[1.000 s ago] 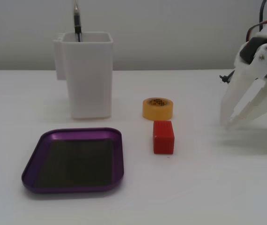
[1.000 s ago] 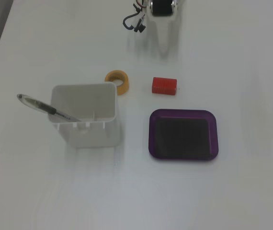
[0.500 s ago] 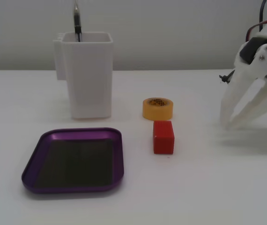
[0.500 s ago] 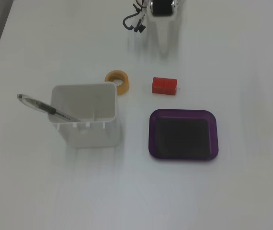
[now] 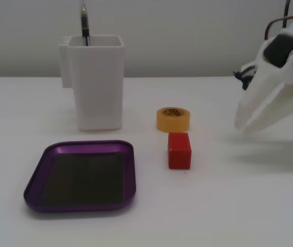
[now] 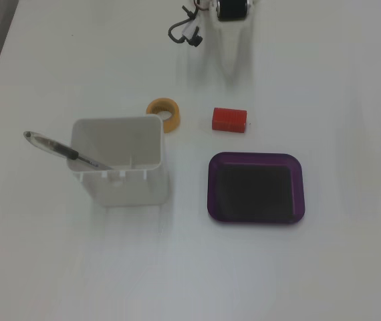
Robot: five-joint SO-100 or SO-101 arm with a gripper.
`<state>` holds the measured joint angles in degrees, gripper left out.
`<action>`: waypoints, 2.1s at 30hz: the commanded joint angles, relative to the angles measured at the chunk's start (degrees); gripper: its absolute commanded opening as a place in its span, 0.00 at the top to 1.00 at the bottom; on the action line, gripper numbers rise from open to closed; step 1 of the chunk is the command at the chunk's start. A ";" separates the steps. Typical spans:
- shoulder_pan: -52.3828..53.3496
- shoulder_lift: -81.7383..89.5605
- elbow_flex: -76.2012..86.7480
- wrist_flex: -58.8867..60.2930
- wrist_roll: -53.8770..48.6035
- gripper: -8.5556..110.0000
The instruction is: Pick up the red cube and place it in the box.
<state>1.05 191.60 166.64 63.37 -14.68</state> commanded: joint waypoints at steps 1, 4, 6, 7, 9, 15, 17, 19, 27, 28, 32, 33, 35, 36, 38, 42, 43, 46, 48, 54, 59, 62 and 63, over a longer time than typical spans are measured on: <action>0.44 -7.03 -8.09 -0.70 5.27 0.83; -0.44 -20.65 -17.05 -1.05 9.93 0.79; -0.44 -30.67 -23.47 -2.02 12.48 0.79; -0.44 -35.86 -26.72 -1.93 13.27 0.78; -0.53 -45.79 -33.05 -1.49 14.41 0.78; -4.66 -71.28 -50.89 -0.44 19.34 0.73; -5.71 -78.57 -56.34 0.70 21.01 0.71; -5.98 -85.52 -61.17 1.49 21.80 0.71; -5.19 -104.94 -68.47 0.70 21.62 0.70; -5.19 -105.91 -68.47 0.70 21.53 0.71; -5.10 -107.14 -68.47 0.53 21.27 0.71; -5.10 -107.14 -68.47 0.53 21.27 0.71; -4.75 -107.14 -68.12 -0.35 21.27 0.71; -4.13 -107.14 -67.76 -1.41 21.27 0.71; -2.99 -107.14 -67.68 -2.72 21.18 0.71; 0.44 -107.23 -67.68 -3.16 21.09 0.72; 1.23 -107.23 -67.68 -3.16 21.09 0.73; 1.58 -107.23 -67.68 -3.08 18.72 0.77; 1.32 -107.23 -67.50 -3.08 17.93 0.78; 0.88 -107.14 -66.62 -2.64 18.46 0.91; -1.49 -106.08 -66.62 -1.41 18.37 0.93; -3.60 -104.85 -68.29 3.87 18.46 0.93; -4.66 -103.54 -69.52 4.92 18.46 0.93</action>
<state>-1.85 84.11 100.46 65.13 3.78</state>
